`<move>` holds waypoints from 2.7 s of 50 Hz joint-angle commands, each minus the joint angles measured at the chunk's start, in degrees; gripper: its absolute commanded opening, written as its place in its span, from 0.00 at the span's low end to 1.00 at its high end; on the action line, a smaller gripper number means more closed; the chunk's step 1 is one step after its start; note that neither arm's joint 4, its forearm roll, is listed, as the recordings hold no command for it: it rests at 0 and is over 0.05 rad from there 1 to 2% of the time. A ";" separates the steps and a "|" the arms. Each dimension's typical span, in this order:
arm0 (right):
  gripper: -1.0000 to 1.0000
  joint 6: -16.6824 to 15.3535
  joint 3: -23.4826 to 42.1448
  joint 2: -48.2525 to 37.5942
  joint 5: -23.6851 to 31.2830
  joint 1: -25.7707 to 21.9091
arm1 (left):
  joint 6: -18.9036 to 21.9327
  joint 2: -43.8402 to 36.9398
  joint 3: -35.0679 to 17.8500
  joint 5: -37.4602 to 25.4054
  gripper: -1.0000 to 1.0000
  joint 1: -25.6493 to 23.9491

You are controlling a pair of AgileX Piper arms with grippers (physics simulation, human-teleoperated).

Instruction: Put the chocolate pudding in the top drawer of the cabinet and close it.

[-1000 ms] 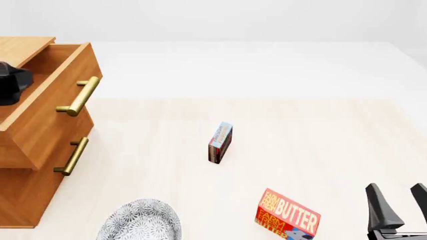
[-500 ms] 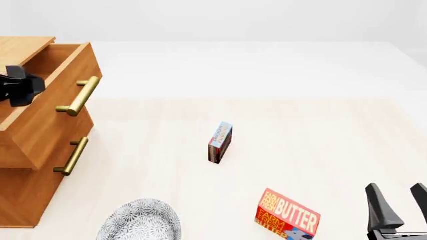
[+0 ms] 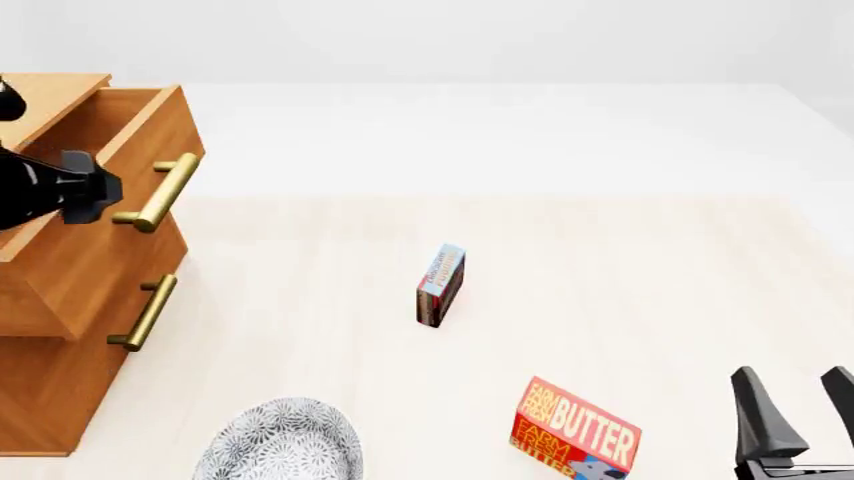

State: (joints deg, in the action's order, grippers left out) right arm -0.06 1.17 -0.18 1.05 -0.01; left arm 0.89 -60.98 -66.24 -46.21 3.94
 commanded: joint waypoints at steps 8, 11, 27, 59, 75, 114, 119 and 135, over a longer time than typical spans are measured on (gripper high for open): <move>1.00 0.00 0.00 0.00 0.00 0.01 | 0.35 -2.70 1.25 0.60 1.00 -0.40; 1.00 0.00 0.00 0.00 0.00 0.00 | 0.33 -2.80 1.27 0.58 1.00 -0.51; 1.00 0.00 0.00 0.00 0.00 0.01 | 0.34 -4.13 2.40 1.64 1.00 -0.92; 1.00 0.00 0.00 0.00 -0.01 0.01 | 0.61 -5.75 4.27 2.78 1.00 -5.98; 1.00 0.00 0.00 0.00 0.00 0.00 | -0.39 -6.25 5.46 3.32 1.00 -8.28; 1.00 0.01 0.12 -0.25 -0.11 -0.03 | -3.77 -7.64 6.27 5.16 1.00 -13.57; 1.00 0.01 0.09 -0.29 -0.18 -0.03 | -3.89 -7.93 6.02 5.20 1.00 -14.09; 1.00 0.02 0.01 -0.33 -0.29 -0.03 | -4.97 -8.43 5.97 5.93 1.00 -16.11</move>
State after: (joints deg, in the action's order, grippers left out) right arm -0.05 1.22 -0.49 0.80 -0.04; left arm -3.52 -66.19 -63.10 -40.23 -10.94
